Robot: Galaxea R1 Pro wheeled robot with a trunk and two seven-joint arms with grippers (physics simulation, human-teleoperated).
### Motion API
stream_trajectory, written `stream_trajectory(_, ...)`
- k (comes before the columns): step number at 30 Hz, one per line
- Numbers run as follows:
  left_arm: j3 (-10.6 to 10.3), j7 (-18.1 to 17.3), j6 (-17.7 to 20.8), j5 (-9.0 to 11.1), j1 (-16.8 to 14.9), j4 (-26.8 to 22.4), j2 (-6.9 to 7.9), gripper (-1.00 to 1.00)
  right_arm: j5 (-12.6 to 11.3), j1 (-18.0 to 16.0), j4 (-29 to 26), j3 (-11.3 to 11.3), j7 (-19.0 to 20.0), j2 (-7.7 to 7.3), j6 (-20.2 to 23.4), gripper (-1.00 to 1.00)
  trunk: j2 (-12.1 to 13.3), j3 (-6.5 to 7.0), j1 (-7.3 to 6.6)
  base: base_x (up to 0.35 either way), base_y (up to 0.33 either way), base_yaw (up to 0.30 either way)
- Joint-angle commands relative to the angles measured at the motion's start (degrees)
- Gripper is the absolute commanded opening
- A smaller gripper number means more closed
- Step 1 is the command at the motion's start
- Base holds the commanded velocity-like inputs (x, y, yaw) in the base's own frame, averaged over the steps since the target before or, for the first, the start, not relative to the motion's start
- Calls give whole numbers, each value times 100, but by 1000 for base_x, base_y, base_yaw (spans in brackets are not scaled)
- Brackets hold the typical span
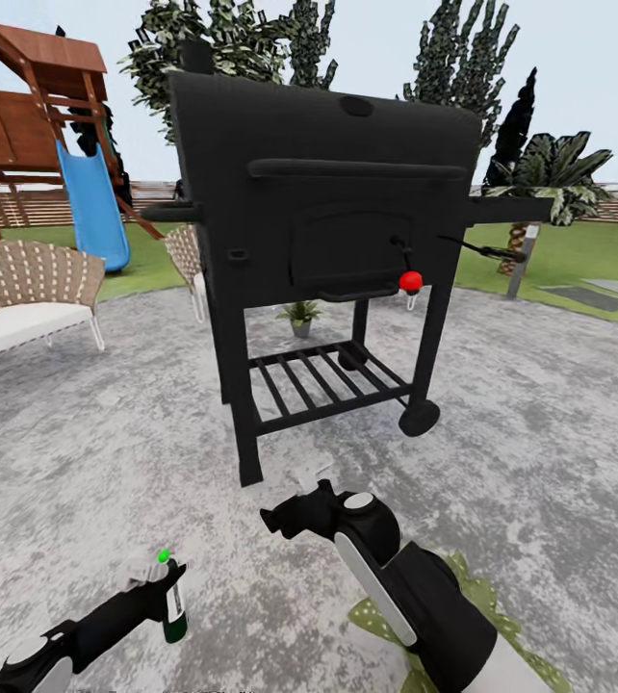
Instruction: Pick up the pesticide atomizer in the garden and spray insectifuge to fully cover both potted plants in the garden.
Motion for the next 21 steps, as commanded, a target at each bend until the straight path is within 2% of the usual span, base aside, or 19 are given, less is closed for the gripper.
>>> stream_trajectory(1,-4,-5,-13,-3,0,7,3,-100,-10,0,0,-4,2,-5,-7,100,0,0,0,1,20,155)
stream_trajectory(6,-52,-36,-23,-23,0,7,16,-100,-53,0,2,12,77,-30,-80,100,0,0,0,0,271,26)
stream_trajectory(7,-31,3,-16,-4,0,45,9,-100,-47,0,0,-46,506,-42,-98,100,0,0,0,0,339,0)
stream_trajectory(9,-16,32,-22,-24,-5,216,-4,-100,-35,0,4,-170,849,-62,-100,100,0,0,0,0,340,0)
stream_trajectory(10,-18,14,-23,-81,-15,277,-3,-100,-36,0,5,-341,931,-86,-110,100,0,0,0,0,340,0)
stream_trajectory(12,-19,-36,-25,-417,-24,325,-5,-100,-36,0,3,-572,997,-181,-221,100,0,0,0,0,340,0)
stream_trajectory(14,-19,-234,-25,-801,-32,328,-42,-100,-43,0,9,-617,1042,-239,-346,100,0,0,0,0,340,0)
stream_trajectory(15,-19,-400,-24,-943,-36,333,-101,-100,-44,0,13,-603,1147,-251,-366,100,0,0,0,0,340,0)
stream_trajectory(17,-14,-732,-24,-1180,-47,382,-244,-100,-11,0,18,-396,1825,-263,-340,100,0,0,0,0,340,0)
stream_trajectory(19,-11,-944,-27,-1253,-86,518,-288,-100,6,0,20,-238,2274,-264,-278,100,0,0,0,0,340,0)
stream_trajectory(21,-3,-1430,-27,-1273,-172,634,-324,-100,11,0,23,120,2454,-267,-252,100,0,0,0,68,338,0)
